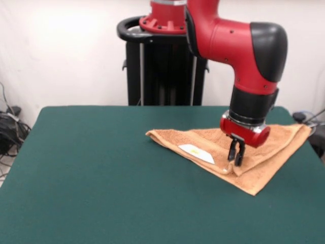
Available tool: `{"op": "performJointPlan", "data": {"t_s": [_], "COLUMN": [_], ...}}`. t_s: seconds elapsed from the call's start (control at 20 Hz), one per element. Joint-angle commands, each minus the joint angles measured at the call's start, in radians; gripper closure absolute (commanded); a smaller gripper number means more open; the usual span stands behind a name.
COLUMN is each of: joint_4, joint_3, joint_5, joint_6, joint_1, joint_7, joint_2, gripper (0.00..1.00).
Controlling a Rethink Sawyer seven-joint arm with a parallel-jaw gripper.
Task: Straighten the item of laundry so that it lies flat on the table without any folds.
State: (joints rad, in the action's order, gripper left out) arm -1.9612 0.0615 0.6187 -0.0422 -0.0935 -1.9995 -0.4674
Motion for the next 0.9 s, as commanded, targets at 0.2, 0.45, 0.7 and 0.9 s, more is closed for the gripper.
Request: {"op": "performJointPlan", "data": {"t_s": [0.2, 0.45, 0.7, 0.9], "joint_4": [-0.126, -0.136, -0.152, -0.166], "joint_3": [-0.122, -0.156, -0.178, -0.175], "joint_5": [-0.023, -0.026, -0.027, -0.019], "joint_6": [0.014, -0.004, 0.0, 0.023], "joint_1": [0.024, 0.041, 0.058, 0.054], "joint_7": [-0.239, -0.25, -0.25, -0.244], "joint_2": [0.021, 0.036, 0.028, 0.002], "gripper": [1.0, 1.0, 1.0, 1.0]}}
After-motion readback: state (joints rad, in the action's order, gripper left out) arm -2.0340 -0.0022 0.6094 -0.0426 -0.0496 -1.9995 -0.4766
